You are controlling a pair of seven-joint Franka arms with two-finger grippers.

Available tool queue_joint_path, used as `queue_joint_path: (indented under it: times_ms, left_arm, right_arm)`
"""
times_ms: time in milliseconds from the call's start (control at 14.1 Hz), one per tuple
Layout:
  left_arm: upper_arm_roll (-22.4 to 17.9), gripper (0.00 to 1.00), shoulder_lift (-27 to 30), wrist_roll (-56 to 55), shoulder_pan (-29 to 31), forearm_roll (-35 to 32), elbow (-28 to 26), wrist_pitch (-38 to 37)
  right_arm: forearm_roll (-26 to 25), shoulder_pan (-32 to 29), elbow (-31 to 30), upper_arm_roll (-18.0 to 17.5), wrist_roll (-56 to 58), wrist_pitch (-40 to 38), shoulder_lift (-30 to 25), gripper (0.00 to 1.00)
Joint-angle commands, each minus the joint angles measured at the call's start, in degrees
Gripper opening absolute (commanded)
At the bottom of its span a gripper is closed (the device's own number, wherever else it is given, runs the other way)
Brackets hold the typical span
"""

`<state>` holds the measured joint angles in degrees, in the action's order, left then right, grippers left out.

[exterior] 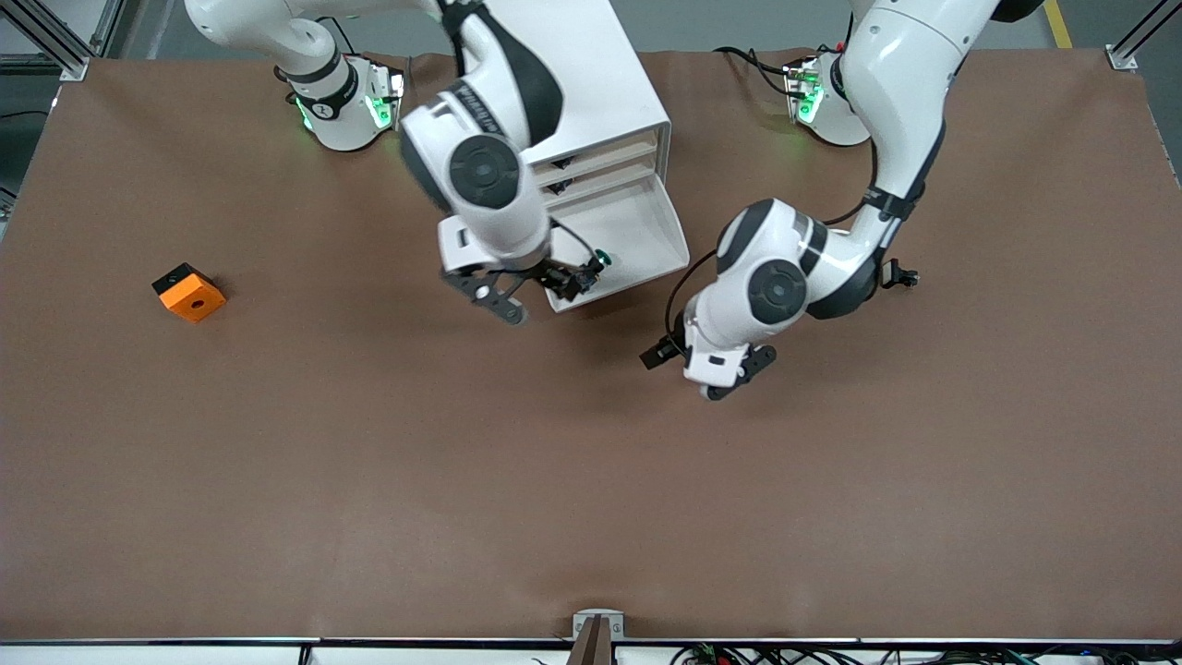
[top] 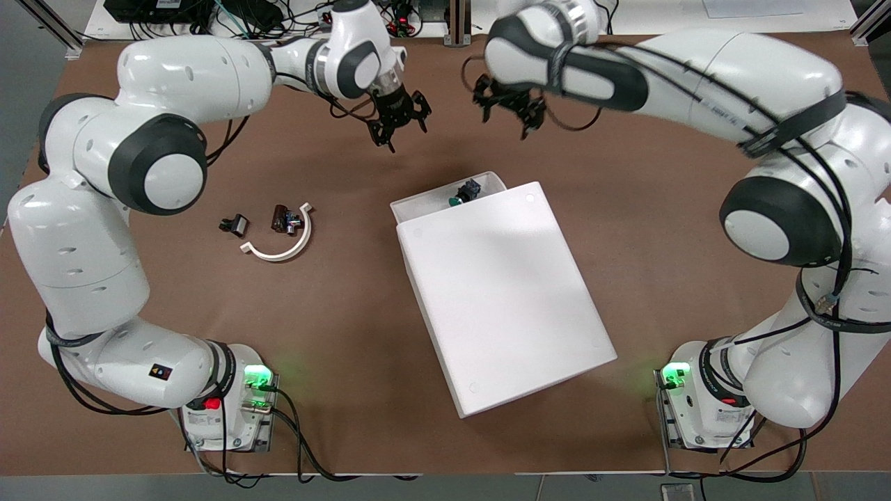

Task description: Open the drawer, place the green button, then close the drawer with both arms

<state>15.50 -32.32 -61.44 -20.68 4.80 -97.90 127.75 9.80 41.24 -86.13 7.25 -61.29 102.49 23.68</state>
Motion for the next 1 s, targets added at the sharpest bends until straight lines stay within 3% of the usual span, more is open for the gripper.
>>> queue_joint_path:
  times_ms: [0,285,427,925]
  left_arm:
    - [-0.3,1.0,1.38,-4.72,-2.25,-8.02,-2.65,2.14]
    - [-0.21,1.0,0.68,-6.15,-6.38,-17.09,-2.65,2.85]
    - [-0.03,1.0,0.5,-6.15,-6.92,-17.37,-2.47,4.86]
    - [1.29,1.0,-1.08,-6.24,-8.14,-17.46,-3.44,7.77]
  right_arm:
    - [-1.62,-8.08,0.7,-0.66,13.87,-5.09,-3.36,1.0]
    - [-4.78,-17.75,0.61,-0.66,30.14,-10.89,-7.15,1.0]
    - [-8.2,-20.83,0.44,-0.66,35.77,-13.88,-8.9,1.0]
    - [-11.03,-36.56,0.26,-0.66,61.95,-23.82,-14.53,1.0]
